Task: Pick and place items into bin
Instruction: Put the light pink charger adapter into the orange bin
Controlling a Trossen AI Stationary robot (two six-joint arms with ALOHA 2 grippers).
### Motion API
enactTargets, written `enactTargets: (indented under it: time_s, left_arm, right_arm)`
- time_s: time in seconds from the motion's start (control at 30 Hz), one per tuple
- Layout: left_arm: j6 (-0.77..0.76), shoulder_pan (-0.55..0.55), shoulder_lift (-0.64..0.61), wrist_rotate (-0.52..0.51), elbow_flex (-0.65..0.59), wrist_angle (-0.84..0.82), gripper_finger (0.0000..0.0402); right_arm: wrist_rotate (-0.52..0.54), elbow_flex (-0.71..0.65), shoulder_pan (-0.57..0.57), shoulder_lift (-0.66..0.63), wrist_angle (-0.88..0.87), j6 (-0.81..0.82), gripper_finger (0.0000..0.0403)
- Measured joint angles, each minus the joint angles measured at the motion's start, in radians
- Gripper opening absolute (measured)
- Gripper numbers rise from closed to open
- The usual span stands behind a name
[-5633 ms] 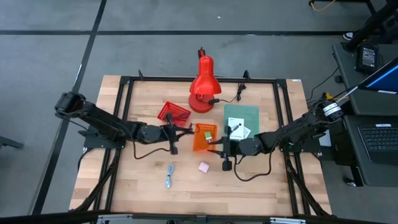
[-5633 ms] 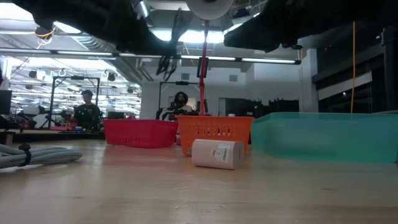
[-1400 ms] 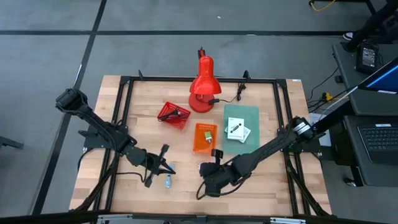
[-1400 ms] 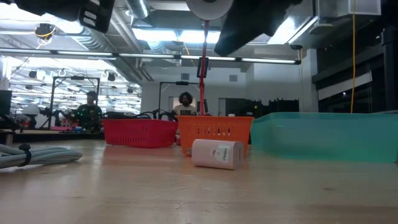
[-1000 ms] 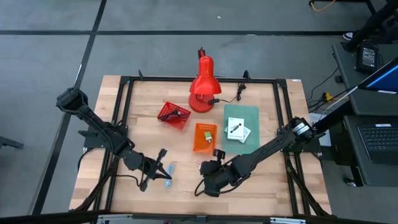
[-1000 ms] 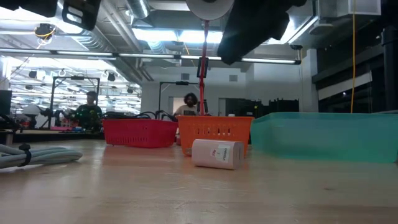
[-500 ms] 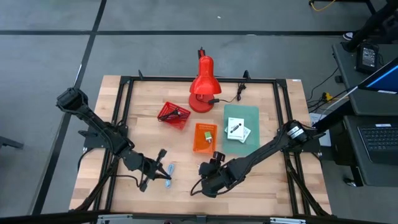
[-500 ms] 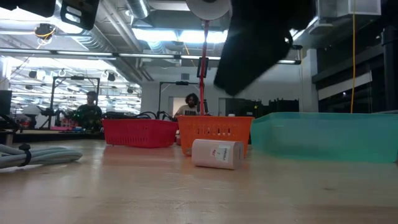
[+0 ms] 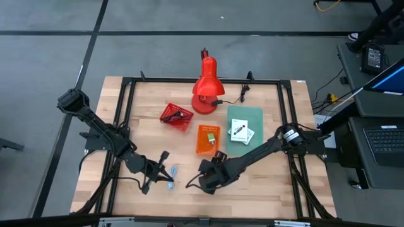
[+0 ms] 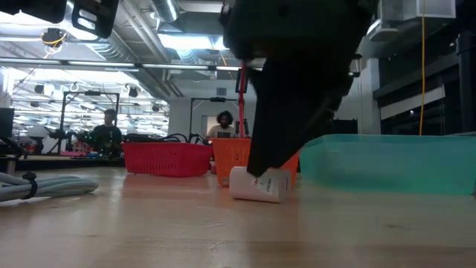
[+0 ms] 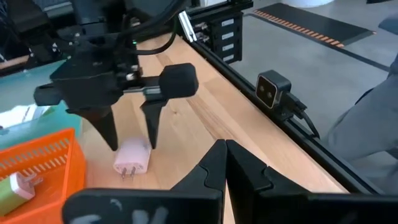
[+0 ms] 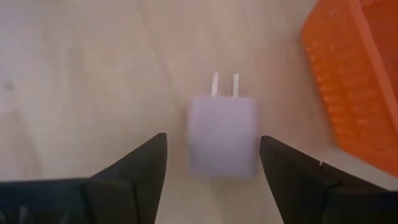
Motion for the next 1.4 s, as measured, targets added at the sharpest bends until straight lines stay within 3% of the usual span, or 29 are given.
enactTargets:
  time_s: [0.2,0.4,1.13,1.4]
  left_arm:
    - [-0.045,0.000,0.000,0.000,0.000,-0.040,0.0003]
    - [-0.044,0.000,0.000,0.000,0.000,-0.054,0.0003]
    - [-0.044,0.000,0.000,0.000,0.000,-0.054,0.0003]
    - [-0.044,0.000,0.000,0.000,0.000,-0.054,0.0003]
  right_arm:
    - [-0.001,0.000,-0.022,0.021,0.003,-0.001,0.0236]
    - [-0.082,0.001,-0.027,0.046,0.014,-0.005,0.0236]
    - [-0.027,0.002,-0.036,0.073,0.102,-0.057,0.0235]
    - [-0.023,0.002,-0.037,0.072,0.101,-0.055,0.0166]
